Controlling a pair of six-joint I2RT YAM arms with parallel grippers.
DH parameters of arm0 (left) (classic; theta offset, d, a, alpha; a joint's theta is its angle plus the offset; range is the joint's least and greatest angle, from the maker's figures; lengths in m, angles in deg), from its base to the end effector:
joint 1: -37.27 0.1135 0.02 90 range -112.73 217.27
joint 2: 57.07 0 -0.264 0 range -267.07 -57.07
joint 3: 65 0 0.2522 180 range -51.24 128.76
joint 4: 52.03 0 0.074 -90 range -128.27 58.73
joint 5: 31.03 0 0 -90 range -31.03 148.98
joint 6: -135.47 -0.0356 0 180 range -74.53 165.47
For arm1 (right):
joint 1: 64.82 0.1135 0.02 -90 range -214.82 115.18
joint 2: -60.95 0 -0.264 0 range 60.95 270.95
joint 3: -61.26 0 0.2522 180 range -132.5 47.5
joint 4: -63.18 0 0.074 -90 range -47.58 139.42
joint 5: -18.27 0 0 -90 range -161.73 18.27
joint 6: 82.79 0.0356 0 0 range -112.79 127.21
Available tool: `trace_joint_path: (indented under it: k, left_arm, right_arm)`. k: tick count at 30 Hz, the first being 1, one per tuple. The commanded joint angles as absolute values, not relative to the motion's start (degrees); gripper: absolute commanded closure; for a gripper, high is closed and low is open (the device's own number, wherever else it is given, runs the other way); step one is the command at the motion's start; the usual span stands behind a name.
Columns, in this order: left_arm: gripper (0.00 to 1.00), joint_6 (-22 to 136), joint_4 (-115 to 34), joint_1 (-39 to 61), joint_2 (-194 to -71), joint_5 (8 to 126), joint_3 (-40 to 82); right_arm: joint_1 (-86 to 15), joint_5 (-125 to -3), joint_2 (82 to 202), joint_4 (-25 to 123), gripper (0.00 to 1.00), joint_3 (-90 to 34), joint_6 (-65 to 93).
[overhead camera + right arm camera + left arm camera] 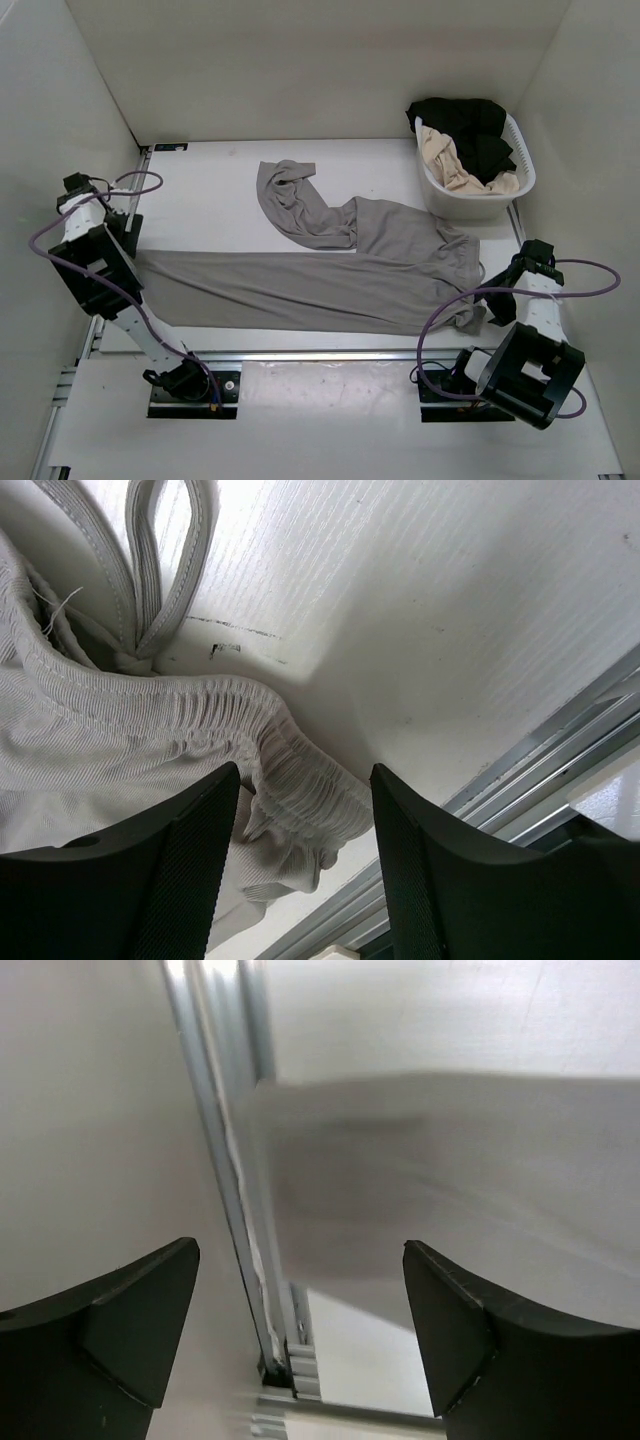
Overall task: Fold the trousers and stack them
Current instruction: Flatten the trousers out
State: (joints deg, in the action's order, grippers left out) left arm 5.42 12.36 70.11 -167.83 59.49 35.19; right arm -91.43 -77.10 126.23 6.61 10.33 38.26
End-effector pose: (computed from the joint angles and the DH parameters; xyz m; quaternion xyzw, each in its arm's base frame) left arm 0.3278 0.2112 0.2083 0.0629 0.9894 0.0741 0.1079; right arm 0.1681 -0.0880 0.1874 0.4818 0.8592 -0.0397 0.1672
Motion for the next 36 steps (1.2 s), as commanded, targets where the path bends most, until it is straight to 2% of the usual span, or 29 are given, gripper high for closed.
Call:
trace_joint_path:
  k: [1, 5, 8, 15, 19, 22, 23, 25, 26, 28, 29, 31, 33, 36]
  left_arm:
    - [0.05, 7.5, 12.4, 72.9, -157.5, 58.0, 31.4]
    - [0.14, 7.0, 12.4, 73.7, -153.8, 57.4, 21.3]
    - [0.14, 7.7, 11.7, 73.7, -154.6, 57.9, 14.8]
    - [0.12, 12.1, 8.7, 73.7, -161.0, 60.5, 15.2]
    - [0.14, 13.3, 8.1, 72.5, -164.3, 61.0, 14.6]
    - [0.41, 13.9, 8.1, 72.5, -165.0, 61.7, 14.1]
    - [0.53, 13.9, 8.1, 72.5, -165.0, 61.7, 14.1]
    - [0.85, 13.9, 8.1, 72.5, -165.0, 61.1, 14.1]
    - [0.85, 13.9, 8.1, 72.5, -164.1, 60.6, 14.1]
    - [0.86, 11.8, 8.1, 72.5, -161.0, 57.8, 14.1]
    - [0.86, 11.1, 9.3, 72.5, -158.5, 56.7, 15.5]
    - [0.86, 9.4, 11.0, 71.9, -156.3, 52.4, 18.3]
    - [0.86, 7.7, 12.4, 70.1, -153.2, 49.7, 21.9]
    - [0.84, 5.7, 15.7, 64.8, -152.6, 51.0, 26.1]
  right_arm:
    - [-91.6, -76.0, 124.1, 5.7, 0.39, 9.4, 36.7]
    - [-91.6, -74.6, 122.8, 5.0, 0.34, 10.8, 36.1]
    - [-90.5, -73.9, 122.8, 5.0, 0.33, 10.8, 36.7]
    - [-86.1, -78.4, 120.7, -0.3, 0.31, 7.6, 40.2]
    - [-86.1, -75.9, 119.5, -2.4, 0.29, 8.6, 43.0]
    - [-84.7, -73.9, 121.6, -0.4, 0.29, 13.6, 45.8]
    - [-84.7, -73.9, 121.6, 0.2, 0.29, 14.7, 46.5]
    - [-83.2, -73.4, 122.3, 1.8, 0.29, 17.2, 47.8]
    - [-82.3, -73.4, 123.0, 2.6, 0.29, 17.8, 48.3]
    - [-81.7, -73.4, 124.4, 3.9, 0.46, 17.8, 48.9]
    - [-81.7, -73.9, 125.7, 4.6, 0.65, 17.8, 48.9]
    - [-81.7, -75.0, 126.8, 4.6, 0.84, 16.8, 48.9]
    - [-81.7, -76.1, 127.5, 4.0, 0.97, 14.6, 47.4]
    - [-81.7, -76.7, 128.9, 4.0, 1.0, 12.6, 46.6]
